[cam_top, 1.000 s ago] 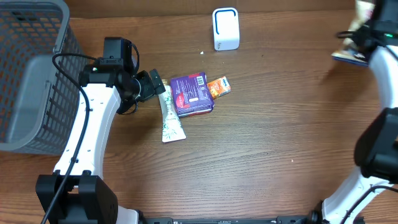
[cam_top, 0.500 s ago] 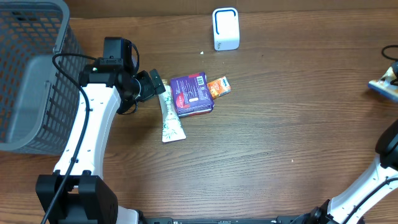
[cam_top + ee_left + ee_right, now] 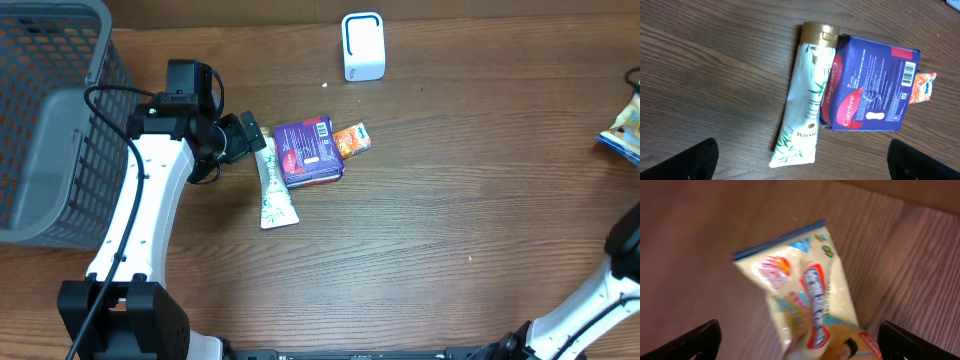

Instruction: Scan the item barcode

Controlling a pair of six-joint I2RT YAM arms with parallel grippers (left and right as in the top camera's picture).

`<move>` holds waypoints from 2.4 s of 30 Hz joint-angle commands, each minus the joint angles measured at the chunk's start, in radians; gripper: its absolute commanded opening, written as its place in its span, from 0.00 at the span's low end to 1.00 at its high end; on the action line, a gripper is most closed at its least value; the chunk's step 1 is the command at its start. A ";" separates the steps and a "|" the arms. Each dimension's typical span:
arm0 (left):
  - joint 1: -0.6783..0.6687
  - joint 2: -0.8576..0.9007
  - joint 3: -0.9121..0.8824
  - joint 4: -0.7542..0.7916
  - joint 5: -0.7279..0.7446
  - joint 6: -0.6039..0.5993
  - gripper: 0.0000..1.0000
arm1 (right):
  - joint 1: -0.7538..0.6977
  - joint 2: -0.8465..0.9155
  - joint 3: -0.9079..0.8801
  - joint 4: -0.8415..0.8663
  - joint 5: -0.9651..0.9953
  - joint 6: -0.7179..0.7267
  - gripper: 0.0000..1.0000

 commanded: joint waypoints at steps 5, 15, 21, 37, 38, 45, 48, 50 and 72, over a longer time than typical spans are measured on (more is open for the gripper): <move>0.004 0.010 0.018 0.004 0.004 0.022 1.00 | 0.055 -0.245 0.053 -0.134 -0.627 -0.011 1.00; 0.004 0.010 0.018 0.004 0.004 0.022 1.00 | 0.237 -0.245 0.039 -0.315 -0.872 -0.057 1.00; 0.004 0.010 0.018 0.004 0.004 0.022 1.00 | 0.373 -0.248 0.039 -0.371 -0.775 -0.056 1.00; 0.004 0.010 0.018 0.004 0.004 0.022 1.00 | 0.517 -0.423 0.039 -0.534 -0.408 0.050 1.00; 0.004 0.010 0.018 0.004 0.004 0.022 1.00 | 0.522 -0.439 0.039 -0.533 -0.408 0.050 1.00; 0.004 0.010 0.018 0.004 0.004 0.022 1.00 | 0.592 -0.499 0.039 -0.480 -0.408 0.095 1.00; 0.004 0.010 0.018 0.004 0.004 0.022 1.00 | 0.617 -0.495 0.038 -0.440 -0.410 0.095 1.00; 0.004 0.010 0.018 0.004 0.004 0.022 1.00 | 0.627 -0.494 0.038 -0.414 -0.428 0.095 1.00; 0.004 0.010 0.018 0.004 0.004 0.022 1.00 | 0.806 -0.460 -0.105 -0.454 -0.539 0.094 1.00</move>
